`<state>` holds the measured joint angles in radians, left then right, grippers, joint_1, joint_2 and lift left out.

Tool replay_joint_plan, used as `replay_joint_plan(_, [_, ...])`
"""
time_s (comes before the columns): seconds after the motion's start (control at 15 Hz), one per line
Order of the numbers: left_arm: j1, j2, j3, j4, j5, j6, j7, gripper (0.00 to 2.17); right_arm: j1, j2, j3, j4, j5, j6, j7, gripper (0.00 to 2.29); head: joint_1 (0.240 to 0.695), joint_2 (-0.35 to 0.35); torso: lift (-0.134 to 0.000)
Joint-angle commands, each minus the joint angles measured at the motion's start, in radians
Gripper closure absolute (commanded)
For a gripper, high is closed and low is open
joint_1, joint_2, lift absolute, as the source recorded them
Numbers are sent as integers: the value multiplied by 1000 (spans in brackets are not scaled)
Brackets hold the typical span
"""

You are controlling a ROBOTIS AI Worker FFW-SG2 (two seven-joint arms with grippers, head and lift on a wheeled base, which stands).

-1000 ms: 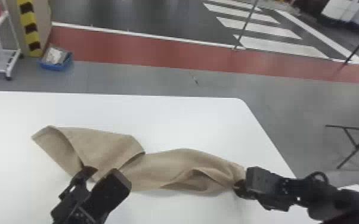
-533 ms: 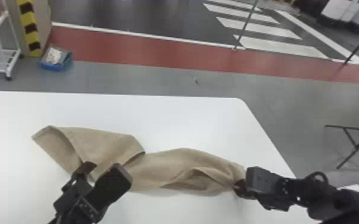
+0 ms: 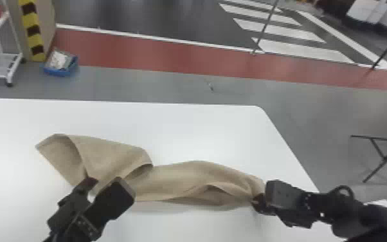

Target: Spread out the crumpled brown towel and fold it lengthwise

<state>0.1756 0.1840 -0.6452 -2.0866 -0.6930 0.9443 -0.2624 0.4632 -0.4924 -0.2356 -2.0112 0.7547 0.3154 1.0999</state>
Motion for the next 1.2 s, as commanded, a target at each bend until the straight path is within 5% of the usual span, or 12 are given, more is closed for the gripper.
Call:
replay_joint_plan(0.0, [1, 2, -4, 0, -3, 0, -1, 724, 2, 0, -1, -1, 0, 0, 2, 2145, 695, -350, -124])
replay_joint_plan(0.47, [65, 29, -4, -62, -57, -12, -31, 529, 5, 0, -1, -3, 0, -3, -2, 2145, 695, -350, -124])
replay_joint_plan(0.87, [56, 20, -13, -6, -57, -156, 58, 539, 9, 5, -5, -1, 0, -3, -2, 2145, 695, -350, -124])
replay_joint_plan(1.13, [53, 25, -42, 30, -118, -156, 65, 539, 11, 6, -8, -1, -3, -3, -3, 2145, 695, -350, -124])
